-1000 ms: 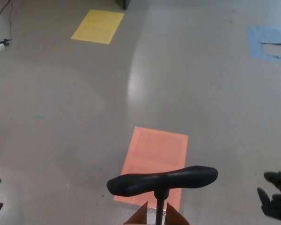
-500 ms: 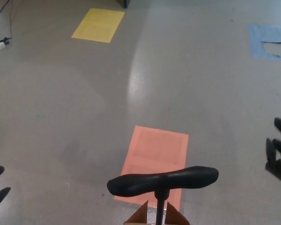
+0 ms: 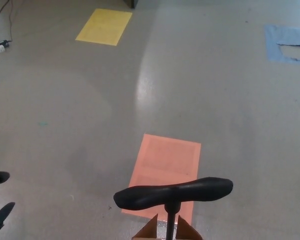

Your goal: An air pump is kept on top of a storage box on the floor and the robot uses its right hand to press down on the handle of the pump to compress it

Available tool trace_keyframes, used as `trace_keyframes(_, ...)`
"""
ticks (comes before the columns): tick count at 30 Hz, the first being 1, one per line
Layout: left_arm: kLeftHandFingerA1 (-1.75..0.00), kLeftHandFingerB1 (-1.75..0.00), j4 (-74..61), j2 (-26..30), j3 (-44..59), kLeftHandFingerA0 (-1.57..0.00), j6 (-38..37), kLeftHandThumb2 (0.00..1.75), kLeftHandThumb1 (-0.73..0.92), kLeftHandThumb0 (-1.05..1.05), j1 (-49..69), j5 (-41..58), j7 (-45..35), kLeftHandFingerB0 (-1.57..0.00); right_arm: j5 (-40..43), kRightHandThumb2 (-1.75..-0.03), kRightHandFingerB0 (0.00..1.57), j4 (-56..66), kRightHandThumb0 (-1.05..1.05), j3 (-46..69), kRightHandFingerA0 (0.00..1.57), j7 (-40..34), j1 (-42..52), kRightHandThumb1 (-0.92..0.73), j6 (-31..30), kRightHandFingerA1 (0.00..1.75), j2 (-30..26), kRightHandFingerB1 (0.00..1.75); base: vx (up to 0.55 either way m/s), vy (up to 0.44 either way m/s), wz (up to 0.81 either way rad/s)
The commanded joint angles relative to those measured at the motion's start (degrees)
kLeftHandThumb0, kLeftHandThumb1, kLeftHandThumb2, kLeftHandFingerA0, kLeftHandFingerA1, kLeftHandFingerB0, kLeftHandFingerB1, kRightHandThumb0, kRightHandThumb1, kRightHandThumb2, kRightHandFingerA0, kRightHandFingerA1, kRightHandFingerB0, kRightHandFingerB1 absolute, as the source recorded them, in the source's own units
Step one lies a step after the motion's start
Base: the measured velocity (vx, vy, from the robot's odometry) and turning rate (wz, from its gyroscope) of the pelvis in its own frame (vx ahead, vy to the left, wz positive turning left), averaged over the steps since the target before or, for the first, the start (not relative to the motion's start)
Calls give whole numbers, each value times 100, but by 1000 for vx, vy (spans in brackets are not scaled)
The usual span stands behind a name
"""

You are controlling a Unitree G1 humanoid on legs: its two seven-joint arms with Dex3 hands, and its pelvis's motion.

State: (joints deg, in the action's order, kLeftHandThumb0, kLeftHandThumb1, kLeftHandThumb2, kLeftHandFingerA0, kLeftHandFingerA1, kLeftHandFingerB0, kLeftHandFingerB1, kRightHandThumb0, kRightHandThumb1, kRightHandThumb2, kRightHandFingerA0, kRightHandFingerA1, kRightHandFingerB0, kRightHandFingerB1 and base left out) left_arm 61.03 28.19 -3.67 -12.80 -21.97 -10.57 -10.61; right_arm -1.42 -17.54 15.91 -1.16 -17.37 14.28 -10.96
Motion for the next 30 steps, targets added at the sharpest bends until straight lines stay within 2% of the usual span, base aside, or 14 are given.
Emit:
trace_keyframes(1, -48, -47, 214, 16, -102, 0, -277, 106, 55, -33, 10, -130, -20, 0, 2794, -108, 0, 5249, -36, 657, 0, 974, -968, -50, -1304, 48, -2071, 48, 0, 0, 0)
trace_keyframes(6, -48, -47, 257, -4, -105, 0, -291, 106, 55, -33, 29, -108, -87, 0, 2785, -107, 0, 5277, -36, 186, 0, 1505, -1554, -47, -1647, 48, -2429, 48, 0, 0, 0)
trace_keyframes(7, -48, -47, 265, -1, -100, 0, -303, 106, 55, -33, 34, -100, -101, 0, 2843, -66, 15, 5370, -80, 90, 20, 1507, -1649, -87, -1849, 29, -2461, 27, 0, 0, 0)
trace_keyframes(8, -48, -47, 270, -1, -98, 0, -305, 106, 55, -33, 36, -96, -106, 0, 2910, -106, 0, 5420, -37, -9, 0, 1528, -1754, -45, -1995, 48, -2474, 48, 0, 0, 0)
trace_keyframes(9, -48, -47, 269, 1, -92, 0, -295, 106, 55, -33, 40, -88, -122, 0, 2779, -87, 7, 5411, -86, -231, 10, 1697, -1987, -75, -2090, 30, -2515, 22, 0, 0, 0)
trace_keyframes(10, -48, -47, 266, 7, -85, 0, -286, 106, 55, -33, 44, -78, -144, 0, 2563, -87, 7, 5389, -86, -432, 10, 1879, -2194, -75, -2136, 30, -2569, 22, 0, 0, 0)
trace_keyframes(11, -48, -47, 264, 17, -94, 0, -305, 106, 55, -33, 50, -91, -144, 0, 2430, -111, 5, 5407, -80, -569, 6, 2000, -2323, -73, -2259, 31, -2632, 24, 0, 0, 0)
trace_keyframes(13, -48, -47, 263, 18, -74, 0, -311, 106, 55, -33, 87, -67, -165, 0, 2297, -111, 6, 5489, -82, -754, 7, 2091, -2474, -74, -2529, 31, -2684, 24, 0, 0, 0)
trace_keyframes(14, -48, -47, 258, 20, -75, 0, -304, 106, 56, -33, 91, -68, -166, 0, 2269, -90, 6, 5524, -88, -842, 10, 2120, -2530, -76, -2606, 32, -2674, 21, 0, 0, 0)
trace_keyframes(15, -48, -47, 253, 23, -79, 0, -296, 106, 56, -33, 92, -74, -164, 0, 2254, -90, 6, 5568, -88, -930, 10, 2145, -2587, -76, -2690, 32, -2661, 21, 0, 0, 0)
trace_keyframes(16, -48, -47, 254, 23, -69, 0, -318, 106, 56, -32, 100, -62, -173, 0, 1983, -72, 8, 5600, -80, -1157, 10, 2322, -2666, -92, -2627, 25, -2665, 21, 0, 0, 0)
trace_keyframes(17, -48, -47, 257, 24, -63, 0, -336, 106, 56, -32, 105, -54, -183, 0, 1868, -113, 1, 5635, -73, -1290, 2, 2422, -2727, -74, -2632, 34, -2682, 26, 0, 0, 0)
trace_keyframes(21, -48, -47, 258, 51, -48, 0, -346, 106, 56, -32, 123, -39, -211, 0, 2126, -114, 5, 5748, -94, -1639, 5, 2691, -3067, -84, -3050, 17, -2731, 9, 0, 0, 0)
trace_keyframes(30, -48, -47, 291, 61, -53, 0, -370, 105, 53, -34, 116, -34, -268, 0, 1888, -111, 6, 5953, -85, -2448, 6, 2872, -3343, -79, -3275, 24, -2493, 19, 0, 0, 0)
